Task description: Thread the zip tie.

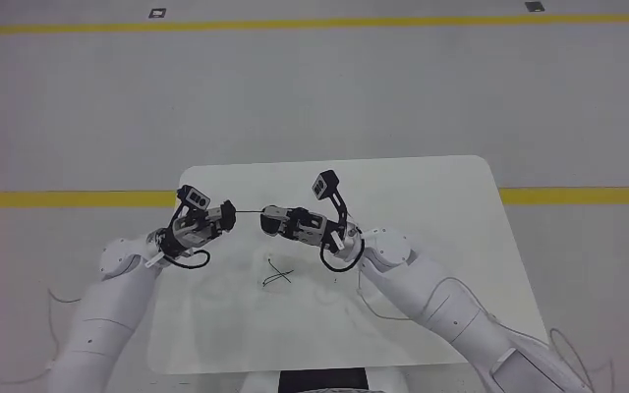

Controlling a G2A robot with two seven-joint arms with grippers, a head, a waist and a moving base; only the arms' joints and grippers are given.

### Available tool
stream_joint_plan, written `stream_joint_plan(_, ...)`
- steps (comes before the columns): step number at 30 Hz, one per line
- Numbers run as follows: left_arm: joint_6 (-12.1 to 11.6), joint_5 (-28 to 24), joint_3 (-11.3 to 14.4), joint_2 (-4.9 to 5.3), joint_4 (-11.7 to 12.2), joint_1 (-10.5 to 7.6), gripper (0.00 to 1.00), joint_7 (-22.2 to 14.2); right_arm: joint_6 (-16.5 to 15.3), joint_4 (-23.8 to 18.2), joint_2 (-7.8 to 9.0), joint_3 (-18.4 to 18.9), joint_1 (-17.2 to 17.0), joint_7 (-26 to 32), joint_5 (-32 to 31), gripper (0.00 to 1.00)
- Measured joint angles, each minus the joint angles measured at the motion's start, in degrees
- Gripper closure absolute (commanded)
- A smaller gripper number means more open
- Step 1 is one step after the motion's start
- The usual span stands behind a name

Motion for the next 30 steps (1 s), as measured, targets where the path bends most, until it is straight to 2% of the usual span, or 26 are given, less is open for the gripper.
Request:
stream_joint_plan(4,-0.02,-0.16,0.27,0.27,-0.13,0.05,1.0,0.0,0.0,0.34,-0.56,0.74,-0.35,0.03,-0.63,0.86)
stream_joint_plan(7,-0.07,-0.3,0.49,0.45,-0.12,0.04,1.0,0.0,0.0,0.49,-0.9,1.28,-0.65,0.28,-1.08,0.92)
stream_joint_plan(8,-0.08,-0.33,0.55,0.49,-0.1,0.02,1.0,0.0,0.0,0.54,-1.0,1.43,-0.73,0.39,-1.21,0.98)
stream_joint_plan(9,-0.1,-0.39,0.64,0.55,-0.07,0.0,1.0,0.0,0.0,0.62,-1.13,1.62,-0.84,0.53,-1.37,1.0)
stream_joint_plan(20,-0.68,-0.96,1.45,0.96,0.33,-0.24,1.0,0.0,0.0,0.97,-1.98,3.21,-1.8,1.29,-3.11,1.0)
stream_joint_plan(21,-0.83,-0.91,1.51,1.0,0.34,-0.24,0.61,0.0,0.0,0.97,-2.03,3.33,-1.87,1.32,-3.29,1.0)
stream_joint_plan(22,-1.0,-0.84,1.57,1.04,0.36,-0.24,0.0,0.0,0.0,0.97,-2.1,3.47,-1.97,1.36,-3.52,1.0)
stream_joint_plan(30,-2.17,0.17,2.27,1.28,0.07,-0.33,0.0,0.0,0.97,1.0,-2.42,4.17,-2.31,2.49,-4.39,1.0)
